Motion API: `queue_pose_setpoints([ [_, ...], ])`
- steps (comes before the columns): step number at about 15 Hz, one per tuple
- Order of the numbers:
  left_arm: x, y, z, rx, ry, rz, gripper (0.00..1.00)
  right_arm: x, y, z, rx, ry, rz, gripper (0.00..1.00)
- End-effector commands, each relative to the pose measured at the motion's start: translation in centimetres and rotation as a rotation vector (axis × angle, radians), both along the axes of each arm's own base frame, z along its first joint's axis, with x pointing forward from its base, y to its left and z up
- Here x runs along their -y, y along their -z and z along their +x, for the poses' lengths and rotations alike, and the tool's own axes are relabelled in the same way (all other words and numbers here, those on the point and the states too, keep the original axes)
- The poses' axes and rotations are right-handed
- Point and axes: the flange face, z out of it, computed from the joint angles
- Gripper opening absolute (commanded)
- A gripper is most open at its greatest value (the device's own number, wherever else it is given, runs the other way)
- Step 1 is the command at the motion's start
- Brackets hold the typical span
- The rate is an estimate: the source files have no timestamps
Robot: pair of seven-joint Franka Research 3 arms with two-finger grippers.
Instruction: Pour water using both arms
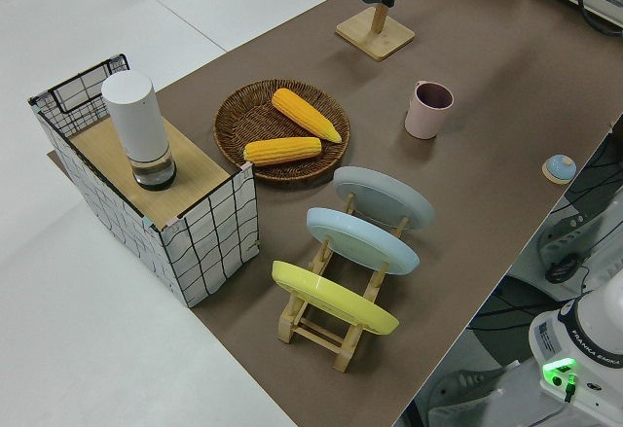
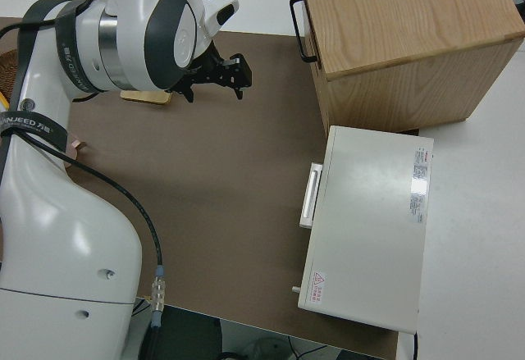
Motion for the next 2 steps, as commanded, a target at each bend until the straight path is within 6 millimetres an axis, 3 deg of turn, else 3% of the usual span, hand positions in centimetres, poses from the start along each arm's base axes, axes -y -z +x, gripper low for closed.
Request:
queue_pose_setpoints([
  [1, -0.80, 0.69, -0.26, -0.018, -0.005, 0.026, 1.00, 0.12, -0.29, -0.23, -0.002, -0.013, -0.004, 0.987],
  [2, -0.88, 0.81, -0.24, -0.023, -0.006, 0.026, 1.00, 0.20, -0.36, -0.22, -0.001, -0.012, -0.004, 0.987],
])
